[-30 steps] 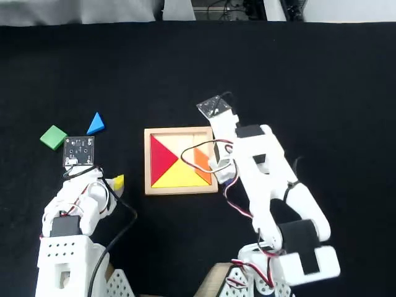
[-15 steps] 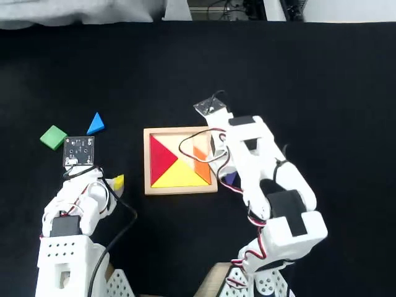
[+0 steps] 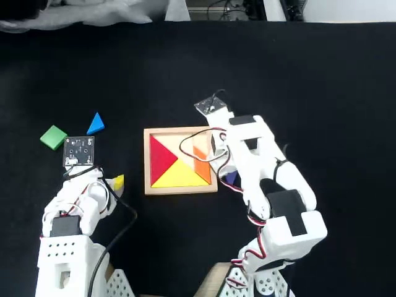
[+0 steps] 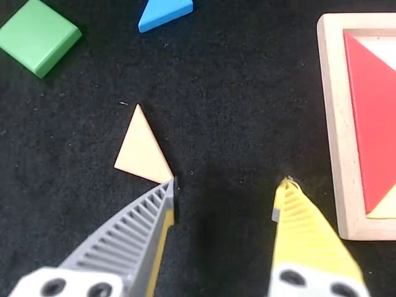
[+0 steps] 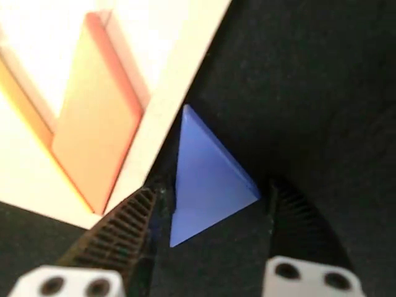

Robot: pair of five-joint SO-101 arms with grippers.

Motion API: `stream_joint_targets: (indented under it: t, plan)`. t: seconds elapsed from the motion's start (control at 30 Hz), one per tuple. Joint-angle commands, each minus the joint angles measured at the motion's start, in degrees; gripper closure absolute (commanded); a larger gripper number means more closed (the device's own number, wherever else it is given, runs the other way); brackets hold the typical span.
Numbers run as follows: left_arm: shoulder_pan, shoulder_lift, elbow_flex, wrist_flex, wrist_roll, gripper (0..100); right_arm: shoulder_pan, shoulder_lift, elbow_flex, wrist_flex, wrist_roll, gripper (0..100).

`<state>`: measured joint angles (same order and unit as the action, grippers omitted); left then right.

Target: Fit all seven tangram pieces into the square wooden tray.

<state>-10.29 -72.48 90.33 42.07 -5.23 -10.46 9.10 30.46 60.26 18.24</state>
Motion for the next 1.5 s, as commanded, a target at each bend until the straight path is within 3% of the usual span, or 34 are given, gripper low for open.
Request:
stream_joint_targets:
  t: [0.0, 0.3, 0.5, 0.73, 0.97, 1.2, 1.47]
  plan:
    - [0.75, -0.44, -0.48, -1.23, -0.44, 74, 0.0, 0.57, -2.68, -1.76, 0.62, 81.5]
    - [0.75, -0.44, -0.48, -1.23, -0.44, 74, 0.09, -0.57, -3.65, -0.7, 0.62, 81.8]
    - [0.75, -0.44, -0.48, -1.23, -0.44, 74, 0.0, -10.42, -7.6, 4.4, 0.7, 81.8]
    - [0.75, -0.44, -0.48, -1.23, -0.44, 74, -0.26, -15.69, -16.22, 10.9, 6.68, 81.8]
    - [2.33, -0.44, -0.48, -1.23, -0.44, 74, -0.53, -10.86, -25.71, 14.07, 12.48, 81.8]
    - [2.33, -0.44, -0.48, -1.23, -0.44, 74, -6.07, -1.19, -30.9, 13.8, 21.01, 81.8]
    - [2.42, -0.44, -0.48, -1.23, -0.53, 74, -8.18, 8.4, -36.88, 13.71, 22.33, 81.6]
